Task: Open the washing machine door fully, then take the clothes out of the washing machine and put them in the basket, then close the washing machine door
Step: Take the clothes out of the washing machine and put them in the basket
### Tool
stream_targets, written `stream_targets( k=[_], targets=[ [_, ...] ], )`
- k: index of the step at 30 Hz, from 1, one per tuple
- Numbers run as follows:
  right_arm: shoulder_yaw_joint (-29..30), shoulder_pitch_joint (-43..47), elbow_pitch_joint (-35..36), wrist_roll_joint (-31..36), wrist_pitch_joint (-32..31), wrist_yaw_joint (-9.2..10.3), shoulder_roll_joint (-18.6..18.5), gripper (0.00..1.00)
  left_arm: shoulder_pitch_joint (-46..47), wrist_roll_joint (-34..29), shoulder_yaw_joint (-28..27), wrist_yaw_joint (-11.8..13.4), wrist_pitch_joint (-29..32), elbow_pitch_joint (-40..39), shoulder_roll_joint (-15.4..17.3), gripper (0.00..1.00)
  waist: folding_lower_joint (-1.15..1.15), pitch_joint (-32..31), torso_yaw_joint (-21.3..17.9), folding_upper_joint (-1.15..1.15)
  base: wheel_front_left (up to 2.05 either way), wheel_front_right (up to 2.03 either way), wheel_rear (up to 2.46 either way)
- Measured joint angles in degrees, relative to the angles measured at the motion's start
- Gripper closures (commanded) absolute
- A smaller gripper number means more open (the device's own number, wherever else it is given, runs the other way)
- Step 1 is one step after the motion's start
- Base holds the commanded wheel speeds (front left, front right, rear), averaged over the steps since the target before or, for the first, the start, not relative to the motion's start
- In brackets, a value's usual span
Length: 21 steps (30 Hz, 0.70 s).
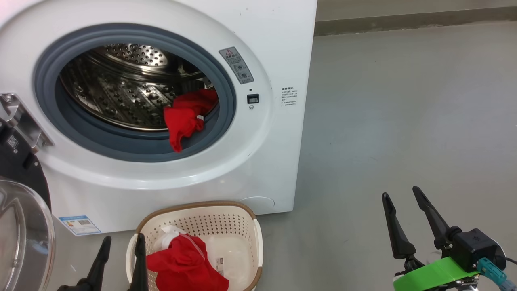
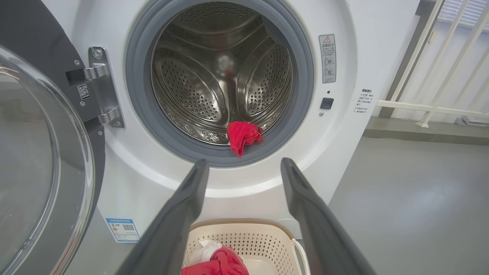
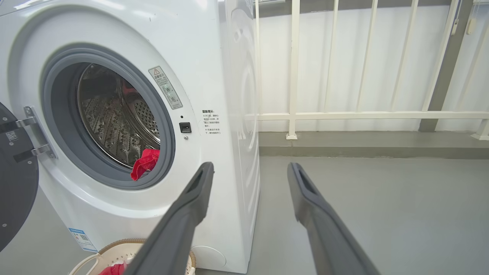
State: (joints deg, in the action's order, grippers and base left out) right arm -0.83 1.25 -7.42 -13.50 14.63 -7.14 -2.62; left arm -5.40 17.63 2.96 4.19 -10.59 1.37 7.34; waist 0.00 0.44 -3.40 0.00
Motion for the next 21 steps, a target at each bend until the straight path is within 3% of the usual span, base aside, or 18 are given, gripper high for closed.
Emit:
stream_targets(
  k=[21],
  targets=[
    [0.2,1.1,0.1,0.6,0.0,0.0,0.2,0.0,-1.5,0.6,0.7,0.4,0.9,-0.2,0.4,0.0,0.0,-1.2,0.3,0.0,0.0,0.0,0.0]
  ],
)
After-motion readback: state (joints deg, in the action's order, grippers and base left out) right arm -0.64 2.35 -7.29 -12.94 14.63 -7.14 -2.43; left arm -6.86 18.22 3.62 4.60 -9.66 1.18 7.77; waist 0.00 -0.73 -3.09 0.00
